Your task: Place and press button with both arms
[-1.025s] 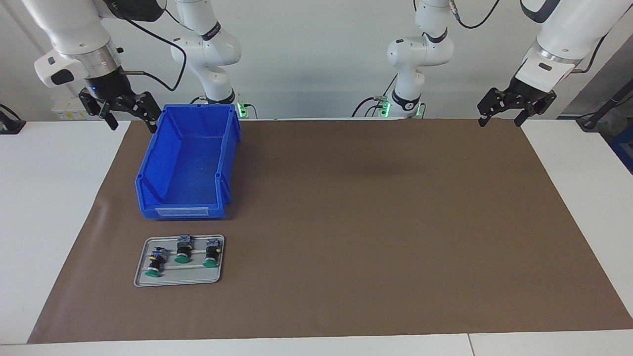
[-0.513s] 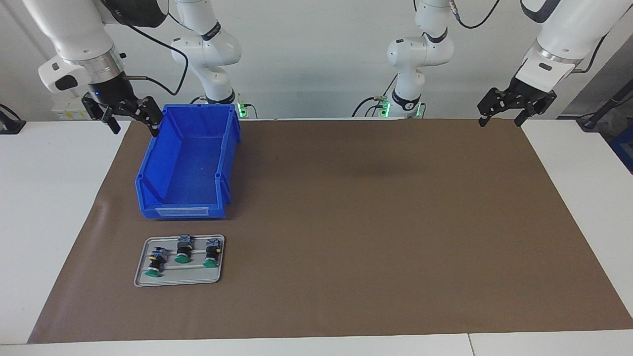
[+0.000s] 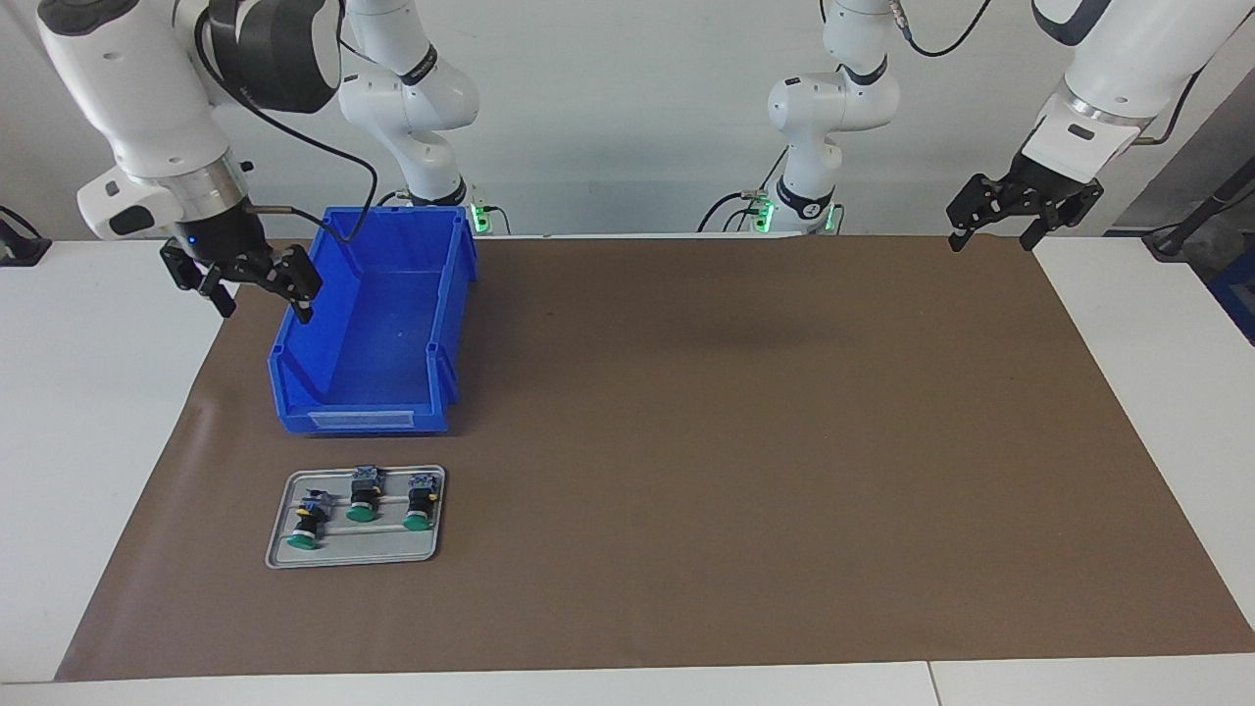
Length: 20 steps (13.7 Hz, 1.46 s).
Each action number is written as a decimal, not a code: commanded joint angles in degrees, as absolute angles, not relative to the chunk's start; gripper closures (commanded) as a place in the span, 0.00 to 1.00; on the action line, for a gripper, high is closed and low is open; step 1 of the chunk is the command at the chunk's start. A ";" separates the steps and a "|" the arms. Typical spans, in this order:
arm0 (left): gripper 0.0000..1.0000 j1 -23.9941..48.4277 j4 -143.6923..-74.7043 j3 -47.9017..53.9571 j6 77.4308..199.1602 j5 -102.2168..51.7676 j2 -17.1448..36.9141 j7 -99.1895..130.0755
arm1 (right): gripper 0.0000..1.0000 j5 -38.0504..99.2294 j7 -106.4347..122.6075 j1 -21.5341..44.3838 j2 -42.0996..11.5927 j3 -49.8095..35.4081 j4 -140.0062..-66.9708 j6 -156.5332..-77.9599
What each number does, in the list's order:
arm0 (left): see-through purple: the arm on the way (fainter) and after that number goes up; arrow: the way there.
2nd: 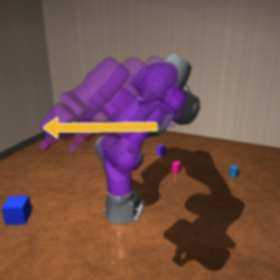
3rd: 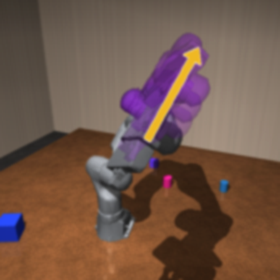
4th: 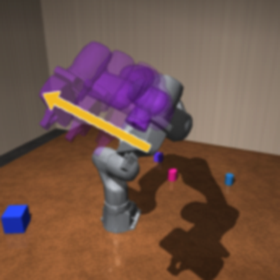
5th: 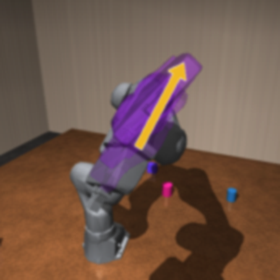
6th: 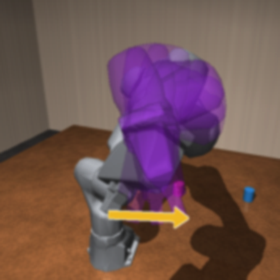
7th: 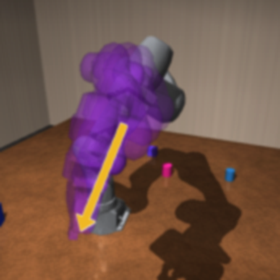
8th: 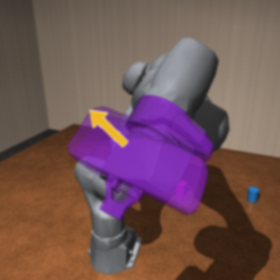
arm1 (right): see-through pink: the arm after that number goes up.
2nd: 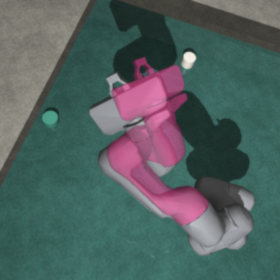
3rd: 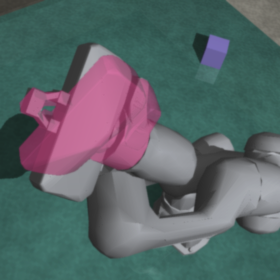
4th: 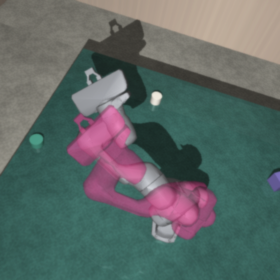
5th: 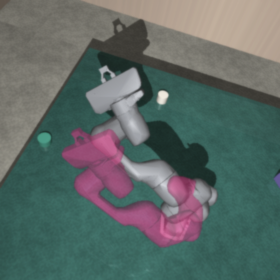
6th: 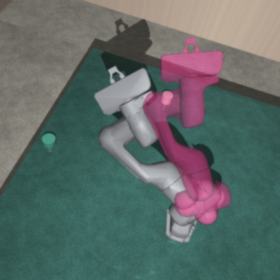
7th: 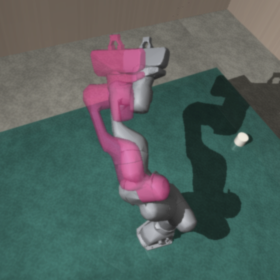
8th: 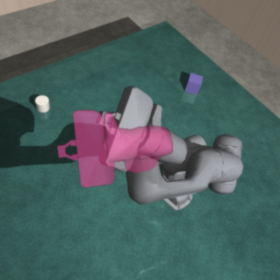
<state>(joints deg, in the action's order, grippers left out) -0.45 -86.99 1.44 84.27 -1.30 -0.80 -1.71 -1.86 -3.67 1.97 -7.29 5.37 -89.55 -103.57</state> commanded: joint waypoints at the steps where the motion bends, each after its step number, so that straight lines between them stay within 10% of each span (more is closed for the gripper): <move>1: 0.00 -1.14 -88.07 2.02 83.94 -0.44 -1.67 -1.41 | 0.00 -1.15 -1.24 1.14 -14.66 4.83 -85.08 -108.60; 8: 0.00 -1.14 -88.07 2.02 83.94 -0.44 -1.67 -1.41 | 0.00 -0.79 0.26 1.49 -27.06 3.25 -86.92 -126.89; 20: 0.00 -1.14 -88.07 2.02 83.93 -0.44 -1.67 -1.41 | 0.05 1.58 2.19 0.97 -25.05 2.11 -103.88 -136.14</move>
